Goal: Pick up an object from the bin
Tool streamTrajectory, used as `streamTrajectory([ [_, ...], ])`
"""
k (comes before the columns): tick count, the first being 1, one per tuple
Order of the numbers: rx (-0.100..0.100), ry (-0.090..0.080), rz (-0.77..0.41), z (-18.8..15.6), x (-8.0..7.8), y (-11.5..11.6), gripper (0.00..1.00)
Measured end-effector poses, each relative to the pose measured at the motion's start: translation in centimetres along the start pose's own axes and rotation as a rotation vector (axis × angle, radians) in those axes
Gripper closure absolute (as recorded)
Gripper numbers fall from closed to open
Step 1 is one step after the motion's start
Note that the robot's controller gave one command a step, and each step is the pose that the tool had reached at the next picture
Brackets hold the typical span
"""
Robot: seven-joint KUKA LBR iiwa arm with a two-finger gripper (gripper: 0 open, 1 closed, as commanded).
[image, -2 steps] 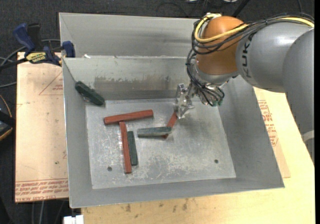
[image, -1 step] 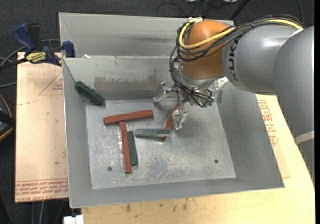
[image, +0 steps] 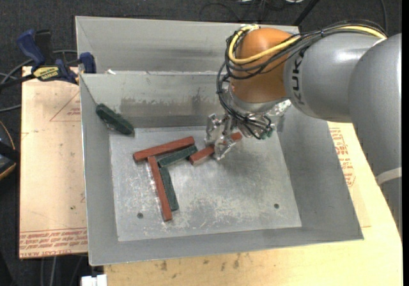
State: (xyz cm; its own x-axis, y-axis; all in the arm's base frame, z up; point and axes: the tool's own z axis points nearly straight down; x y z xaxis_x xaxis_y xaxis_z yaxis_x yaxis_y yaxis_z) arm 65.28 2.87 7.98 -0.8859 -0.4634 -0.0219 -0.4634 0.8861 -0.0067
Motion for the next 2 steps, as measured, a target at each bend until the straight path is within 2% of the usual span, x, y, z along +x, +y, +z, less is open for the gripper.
streamTrajectory([
  [1,0.0,0.0,0.0,0.0,0.0,0.0,1.0],
  [2,-0.004,0.012,-0.014,-16.5,-1.1,0.7,1.0],
])
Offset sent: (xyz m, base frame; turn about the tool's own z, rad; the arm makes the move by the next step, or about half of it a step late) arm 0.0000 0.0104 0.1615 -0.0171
